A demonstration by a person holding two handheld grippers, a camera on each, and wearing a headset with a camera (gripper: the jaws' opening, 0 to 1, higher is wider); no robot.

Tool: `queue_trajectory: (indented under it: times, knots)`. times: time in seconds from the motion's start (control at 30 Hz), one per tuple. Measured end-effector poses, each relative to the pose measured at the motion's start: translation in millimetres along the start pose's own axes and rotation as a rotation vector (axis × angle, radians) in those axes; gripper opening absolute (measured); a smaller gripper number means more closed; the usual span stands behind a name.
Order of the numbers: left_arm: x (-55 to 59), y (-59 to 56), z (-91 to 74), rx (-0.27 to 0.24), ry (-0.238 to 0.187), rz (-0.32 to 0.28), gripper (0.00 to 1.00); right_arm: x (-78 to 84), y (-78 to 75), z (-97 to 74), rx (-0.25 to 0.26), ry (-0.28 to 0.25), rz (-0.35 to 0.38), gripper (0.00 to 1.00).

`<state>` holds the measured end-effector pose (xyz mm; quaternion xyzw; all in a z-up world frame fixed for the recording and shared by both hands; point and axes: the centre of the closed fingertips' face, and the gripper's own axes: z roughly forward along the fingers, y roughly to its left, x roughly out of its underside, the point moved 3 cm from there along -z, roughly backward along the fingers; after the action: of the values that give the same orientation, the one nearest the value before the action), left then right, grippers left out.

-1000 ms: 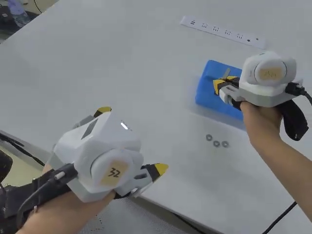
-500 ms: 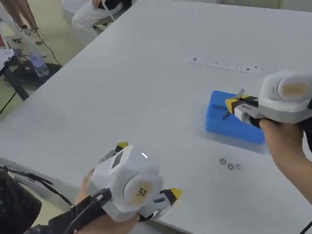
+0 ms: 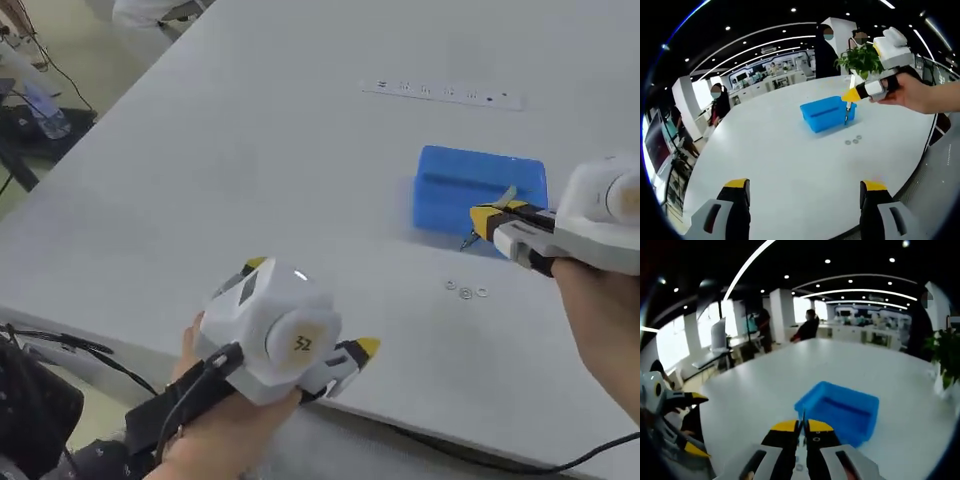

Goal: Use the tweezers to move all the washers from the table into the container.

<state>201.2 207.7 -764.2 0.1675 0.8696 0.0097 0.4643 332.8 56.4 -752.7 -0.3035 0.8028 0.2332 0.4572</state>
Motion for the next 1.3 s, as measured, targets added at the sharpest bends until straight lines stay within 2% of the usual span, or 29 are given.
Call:
queue_trajectory:
  times: [0.27, 0.47, 0.57, 0.63, 0.7, 0.73, 0.77, 1.0, 1.3]
  knots:
    - [-2.4, -0.6, -1.0, 0.0, -0.016, 0.004, 0.89, 22.8, 6.5, 13.2, 0.053, 0.022, 0.053, 0.03]
    - [-1.6, -1.0, -0.1, 0.005, -0.013, 0.003, 0.88, 29.1, 9.8, 10.6, 0.074, 0.061, -0.012, 0.03]
    - [-0.5, -1.7, 0.9, 0.009, -0.006, 0.007, 0.88, 32.5, 10.9, 7.7, 0.07, 0.068, 0.008, 0.03]
    - [1.2, -2.3, 1.5, 0.013, 0.009, 0.014, 0.86, 34.2, 9.5, 6.4, 0.088, 0.063, -0.002, 0.03]
    - [-0.2, -3.9, 1.2, 0.02, 0.002, 0.012, 0.87, 32.2, 7.9, 5.9, 0.096, 0.062, 0.005, 0.03]
    - [-0.9, -4.7, 0.8, 0.023, -0.001, 0.009, 0.87, 31.2, 9.2, 5.7, 0.093, 0.062, 0.047, 0.03]
    - [-1.2, -4.9, 0.7, 0.023, -0.002, 0.009, 0.87, 31.1, 8.3, 6.1, 0.094, 0.061, 0.053, 0.03]
    - [-2.1, -6.0, 0.3, 0.027, -0.006, 0.001, 0.87, 29.4, 6.5, 10.0, 0.101, 0.072, 0.033, 0.03]
    - [-2.6, -7.8, 0.5, 0.032, -0.005, 0.009, 0.86, 27.5, 4.6, 11.6, 0.107, 0.074, 0.049, 0.03]
